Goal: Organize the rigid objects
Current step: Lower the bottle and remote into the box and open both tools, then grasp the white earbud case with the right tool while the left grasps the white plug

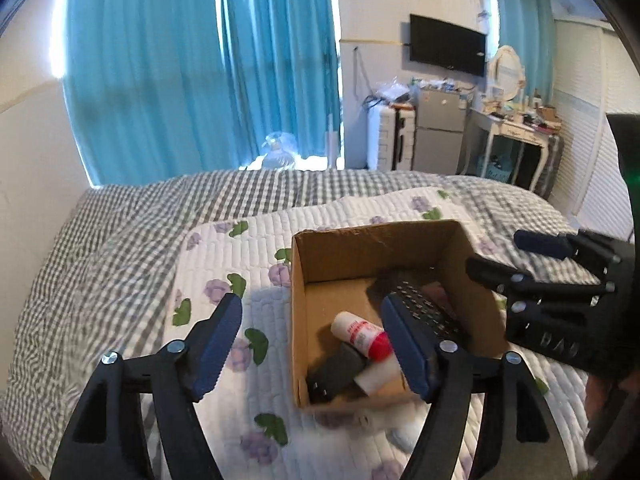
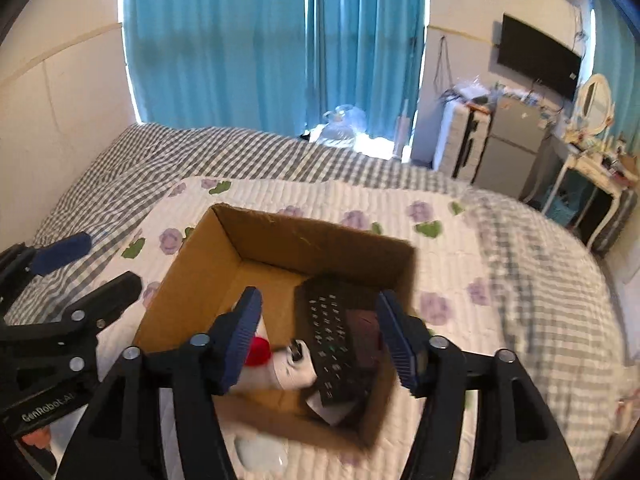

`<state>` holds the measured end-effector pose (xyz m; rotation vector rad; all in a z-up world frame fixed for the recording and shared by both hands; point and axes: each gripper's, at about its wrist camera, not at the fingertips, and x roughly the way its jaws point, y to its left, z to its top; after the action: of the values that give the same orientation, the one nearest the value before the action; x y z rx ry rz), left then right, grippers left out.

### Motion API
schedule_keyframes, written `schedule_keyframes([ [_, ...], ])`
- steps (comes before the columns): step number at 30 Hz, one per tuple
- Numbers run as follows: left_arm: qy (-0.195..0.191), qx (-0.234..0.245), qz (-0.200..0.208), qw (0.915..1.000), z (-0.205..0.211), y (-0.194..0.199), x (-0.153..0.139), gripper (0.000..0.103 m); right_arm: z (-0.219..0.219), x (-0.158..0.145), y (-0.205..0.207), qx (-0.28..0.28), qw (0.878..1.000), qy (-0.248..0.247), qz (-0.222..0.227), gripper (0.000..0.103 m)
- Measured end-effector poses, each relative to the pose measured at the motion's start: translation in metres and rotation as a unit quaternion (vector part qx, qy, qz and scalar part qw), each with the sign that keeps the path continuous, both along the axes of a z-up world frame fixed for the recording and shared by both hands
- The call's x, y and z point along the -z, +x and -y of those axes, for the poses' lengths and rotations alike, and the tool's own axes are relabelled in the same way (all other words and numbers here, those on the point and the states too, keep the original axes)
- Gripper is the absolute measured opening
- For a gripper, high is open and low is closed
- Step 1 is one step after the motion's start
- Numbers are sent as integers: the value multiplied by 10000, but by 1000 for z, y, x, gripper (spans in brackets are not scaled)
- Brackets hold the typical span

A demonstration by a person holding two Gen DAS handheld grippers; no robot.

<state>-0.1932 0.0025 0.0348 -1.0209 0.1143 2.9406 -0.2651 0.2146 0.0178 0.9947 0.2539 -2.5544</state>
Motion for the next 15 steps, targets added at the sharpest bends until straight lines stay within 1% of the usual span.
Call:
schedule_keyframes([
  [2,-20,134,-90,9999,-1,21,-10,80,-8,-15,18,75,9999,66,-98,70],
  [4,-19,186,-198,9996,0,42,-18,82,-16,-27,38,138,9997,98,-179,81],
  [7,54,233,-232,9994,1,62,-20,83,-25,-36,68,216,9994,125,-236,87],
  [10,46,169,-217,9996,3,76,-15,83,-29,-34,90,223,9995,85,-198,92],
  [15,5,-81,-208,9998,8,85,5,84,-31,-11,111,200,9998,30,-61,93],
])
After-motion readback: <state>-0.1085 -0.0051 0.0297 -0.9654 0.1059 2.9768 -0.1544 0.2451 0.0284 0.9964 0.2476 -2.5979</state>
